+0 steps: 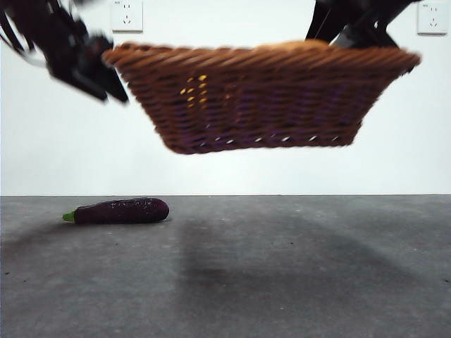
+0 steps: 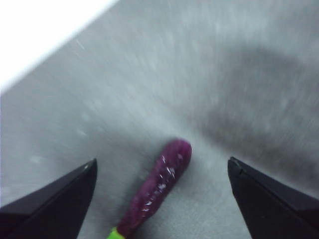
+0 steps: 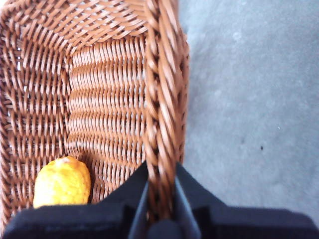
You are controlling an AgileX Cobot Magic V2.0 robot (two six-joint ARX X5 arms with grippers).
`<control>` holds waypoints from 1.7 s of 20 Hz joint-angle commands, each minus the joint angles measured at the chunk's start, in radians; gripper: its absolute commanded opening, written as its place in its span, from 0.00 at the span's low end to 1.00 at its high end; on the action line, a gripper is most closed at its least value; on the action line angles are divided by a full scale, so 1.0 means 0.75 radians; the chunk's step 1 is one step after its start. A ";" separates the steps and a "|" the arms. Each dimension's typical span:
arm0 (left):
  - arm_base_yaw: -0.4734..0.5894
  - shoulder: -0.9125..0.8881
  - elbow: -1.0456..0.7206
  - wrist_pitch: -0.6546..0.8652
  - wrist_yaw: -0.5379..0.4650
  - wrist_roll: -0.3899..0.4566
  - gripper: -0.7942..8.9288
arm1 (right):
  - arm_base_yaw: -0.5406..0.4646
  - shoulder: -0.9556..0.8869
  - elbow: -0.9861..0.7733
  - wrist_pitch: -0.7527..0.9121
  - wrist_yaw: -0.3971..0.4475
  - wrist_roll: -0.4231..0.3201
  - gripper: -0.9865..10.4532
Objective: Help me put the vegetables on the table into the basket
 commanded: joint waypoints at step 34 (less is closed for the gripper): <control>0.005 0.767 0.425 -0.231 0.015 0.140 0.07 | -0.296 -0.020 0.284 -0.335 -0.039 -0.338 0.07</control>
